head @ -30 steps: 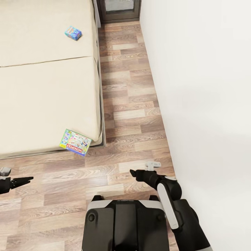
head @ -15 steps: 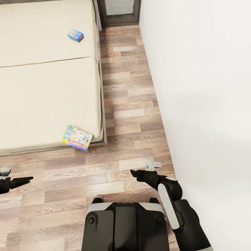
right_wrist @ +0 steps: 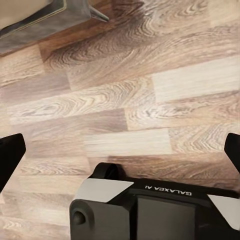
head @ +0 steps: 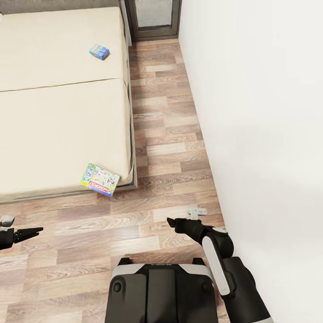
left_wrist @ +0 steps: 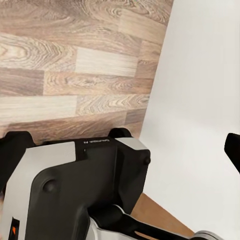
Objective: Put all the toys in the child's room - the three board games (two on the bed and one on the table), the two jigsaw puzzles on the table, and the tennis ball on the table - inside the toy box on the table in the child's room.
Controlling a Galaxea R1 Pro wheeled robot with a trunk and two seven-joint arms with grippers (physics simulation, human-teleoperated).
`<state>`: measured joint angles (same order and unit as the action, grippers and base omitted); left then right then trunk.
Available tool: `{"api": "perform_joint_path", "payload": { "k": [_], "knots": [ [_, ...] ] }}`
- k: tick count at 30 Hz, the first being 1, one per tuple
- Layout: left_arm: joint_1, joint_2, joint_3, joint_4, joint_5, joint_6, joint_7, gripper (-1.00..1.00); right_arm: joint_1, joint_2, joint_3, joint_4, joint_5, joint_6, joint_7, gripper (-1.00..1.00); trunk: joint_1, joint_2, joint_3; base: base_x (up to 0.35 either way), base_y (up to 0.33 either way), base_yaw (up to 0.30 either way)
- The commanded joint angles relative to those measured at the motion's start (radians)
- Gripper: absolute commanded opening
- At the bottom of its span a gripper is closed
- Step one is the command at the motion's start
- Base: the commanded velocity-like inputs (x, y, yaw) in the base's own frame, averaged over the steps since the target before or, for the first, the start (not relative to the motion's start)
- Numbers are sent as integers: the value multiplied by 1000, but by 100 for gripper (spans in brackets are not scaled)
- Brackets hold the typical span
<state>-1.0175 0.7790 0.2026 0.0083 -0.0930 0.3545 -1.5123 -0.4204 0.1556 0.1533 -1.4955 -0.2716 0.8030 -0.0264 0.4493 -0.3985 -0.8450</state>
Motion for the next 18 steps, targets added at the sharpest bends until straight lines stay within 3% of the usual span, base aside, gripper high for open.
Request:
{"api": "perform_joint_path", "payload": {
  "k": [1,18],
  "knots": [
    [-1,0,8,1,-10,11,-4,100,-1,-1,0,-1,-3,4,-3,100,1,-2,1,-1,0,0],
    [-1,0,8,1,-10,11,-3,100,0,4,0,1,-4,-6,-3,100,1,-2,28,0,0,0]
  ]
}}
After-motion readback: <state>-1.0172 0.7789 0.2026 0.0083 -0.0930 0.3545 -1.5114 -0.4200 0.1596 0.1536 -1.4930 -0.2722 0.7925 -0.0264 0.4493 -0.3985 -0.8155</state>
